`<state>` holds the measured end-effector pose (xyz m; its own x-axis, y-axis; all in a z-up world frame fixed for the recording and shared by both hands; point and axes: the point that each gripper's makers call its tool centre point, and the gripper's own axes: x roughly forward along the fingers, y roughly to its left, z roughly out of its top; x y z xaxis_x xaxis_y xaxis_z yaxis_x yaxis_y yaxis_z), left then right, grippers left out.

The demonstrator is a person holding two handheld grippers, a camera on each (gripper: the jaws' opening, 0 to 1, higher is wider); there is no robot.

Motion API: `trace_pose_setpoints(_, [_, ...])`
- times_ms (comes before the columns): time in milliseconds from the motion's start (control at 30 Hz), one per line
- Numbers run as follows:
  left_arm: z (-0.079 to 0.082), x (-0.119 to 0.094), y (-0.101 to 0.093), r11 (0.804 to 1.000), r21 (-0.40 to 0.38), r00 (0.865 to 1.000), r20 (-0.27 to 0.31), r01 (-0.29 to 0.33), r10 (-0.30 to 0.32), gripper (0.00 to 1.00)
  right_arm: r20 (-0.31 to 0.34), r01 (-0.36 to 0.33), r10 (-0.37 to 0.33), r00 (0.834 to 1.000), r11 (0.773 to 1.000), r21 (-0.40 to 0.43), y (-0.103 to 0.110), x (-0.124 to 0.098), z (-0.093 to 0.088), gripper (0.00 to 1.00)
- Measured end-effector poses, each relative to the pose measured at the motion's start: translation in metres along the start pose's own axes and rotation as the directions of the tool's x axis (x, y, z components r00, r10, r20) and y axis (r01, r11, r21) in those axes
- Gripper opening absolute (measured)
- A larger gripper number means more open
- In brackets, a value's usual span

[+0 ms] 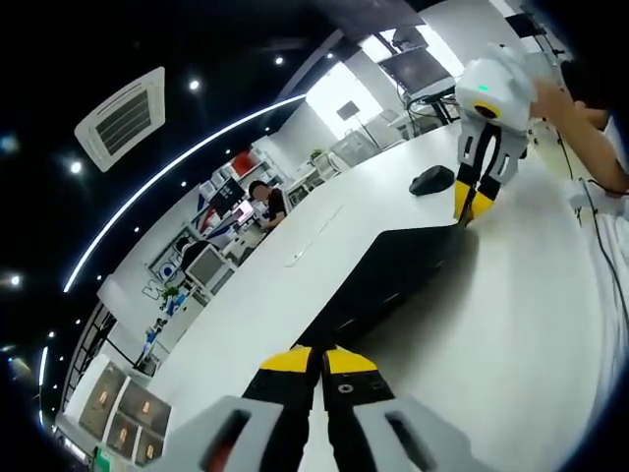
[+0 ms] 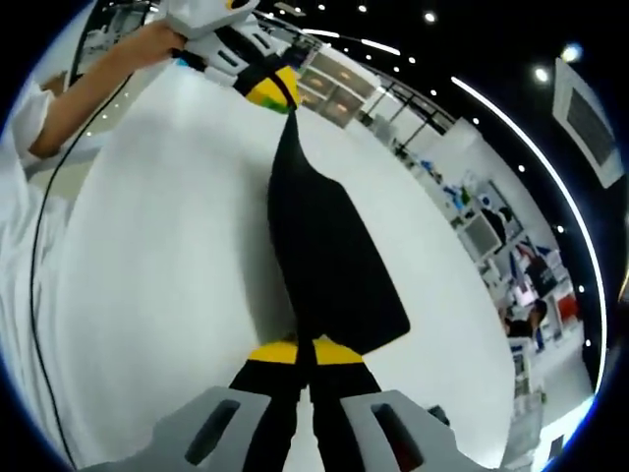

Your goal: Arrange the mouse and mouse pad neatly on the desk surface

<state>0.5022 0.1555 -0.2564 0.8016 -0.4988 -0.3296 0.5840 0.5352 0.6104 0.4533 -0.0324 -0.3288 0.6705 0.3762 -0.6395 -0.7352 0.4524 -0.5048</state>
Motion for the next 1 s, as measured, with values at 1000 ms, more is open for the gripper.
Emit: trace_pose_setpoints(1000, [0.003,-0.006,-0.016,0.995,0.012,0.995,0.010,0.103,-0.103,0.04,0.087,0.190,-0.195,0.977,0.980,0.061,-0.044,-0.023,0.011,0.02])
